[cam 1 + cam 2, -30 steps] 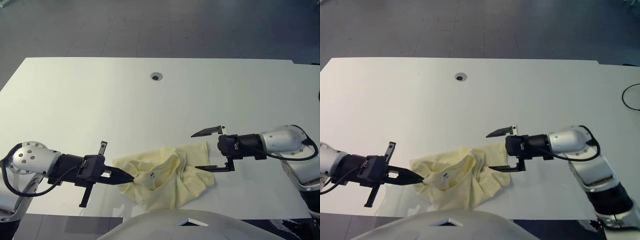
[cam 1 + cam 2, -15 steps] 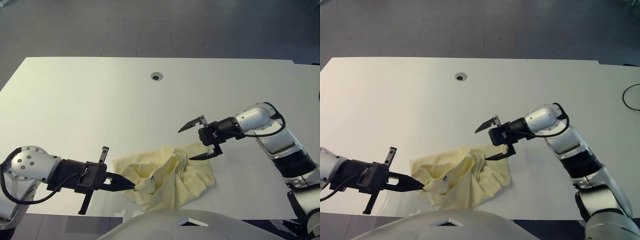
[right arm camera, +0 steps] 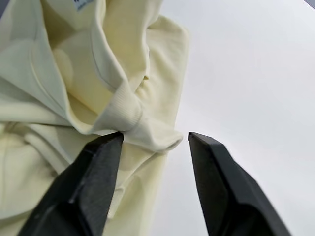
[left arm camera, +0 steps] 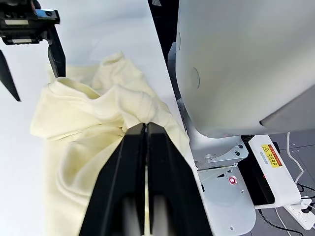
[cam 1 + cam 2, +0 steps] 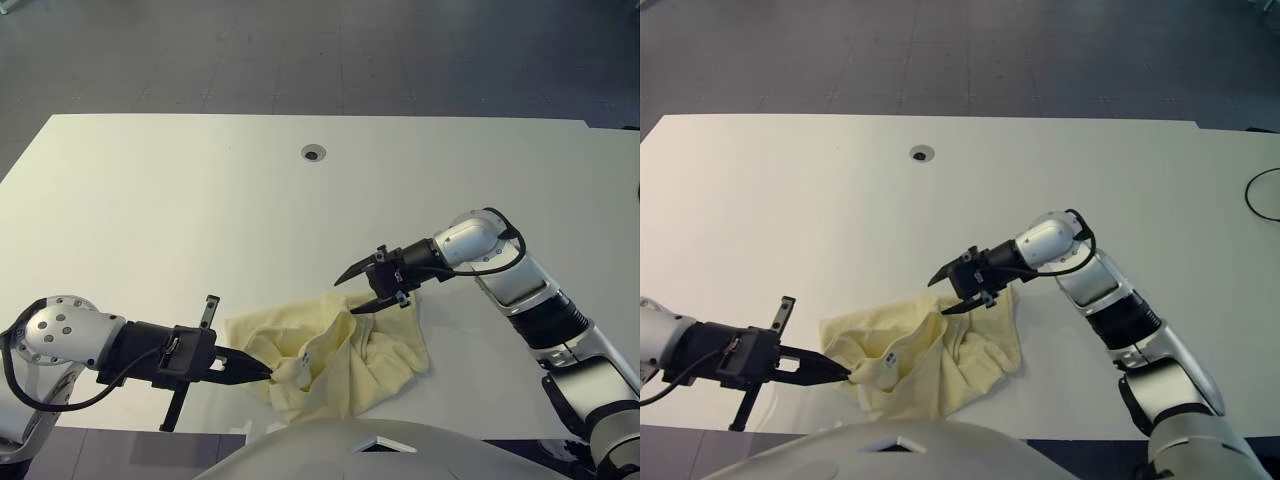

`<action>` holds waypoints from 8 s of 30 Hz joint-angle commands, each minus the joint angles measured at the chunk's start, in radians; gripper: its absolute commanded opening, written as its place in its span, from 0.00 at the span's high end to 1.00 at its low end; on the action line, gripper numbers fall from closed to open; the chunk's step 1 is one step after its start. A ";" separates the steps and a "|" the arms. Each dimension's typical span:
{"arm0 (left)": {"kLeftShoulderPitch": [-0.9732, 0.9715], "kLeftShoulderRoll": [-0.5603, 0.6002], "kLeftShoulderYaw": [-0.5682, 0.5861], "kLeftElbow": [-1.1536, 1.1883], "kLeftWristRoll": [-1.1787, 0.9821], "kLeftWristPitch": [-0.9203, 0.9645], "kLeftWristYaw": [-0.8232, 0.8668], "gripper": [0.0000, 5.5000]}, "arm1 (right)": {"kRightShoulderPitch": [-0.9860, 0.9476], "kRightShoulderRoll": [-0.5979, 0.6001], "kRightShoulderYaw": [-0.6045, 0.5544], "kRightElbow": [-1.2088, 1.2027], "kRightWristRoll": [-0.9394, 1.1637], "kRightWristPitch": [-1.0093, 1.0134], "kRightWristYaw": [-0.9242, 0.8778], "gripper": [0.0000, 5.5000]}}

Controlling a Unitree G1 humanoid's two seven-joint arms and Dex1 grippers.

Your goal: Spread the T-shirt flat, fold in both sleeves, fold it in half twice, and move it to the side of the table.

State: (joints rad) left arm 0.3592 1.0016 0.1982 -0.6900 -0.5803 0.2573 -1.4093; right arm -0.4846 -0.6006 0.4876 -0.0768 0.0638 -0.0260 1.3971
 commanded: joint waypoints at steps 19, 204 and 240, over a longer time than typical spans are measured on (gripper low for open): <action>0.013 0.016 -0.005 0.016 0.009 -0.016 0.005 1.00 | -0.020 -0.018 0.043 -0.045 -0.022 -0.034 0.036 0.99; -0.608 0.065 -0.065 0.418 0.480 -0.303 0.410 1.00 | -0.006 0.178 -0.175 0.058 -0.031 0.142 -0.477 0.99; -1.872 -0.361 -0.672 1.826 1.289 -0.778 1.022 1.00 | -0.949 -0.036 -0.366 1.068 -0.284 -0.179 -0.801 0.99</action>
State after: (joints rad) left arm -1.4735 0.6327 -0.4554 1.0846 0.6755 -0.5356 -0.4183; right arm -1.3685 -0.6028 0.1114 0.9127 -0.1791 -0.1683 0.6415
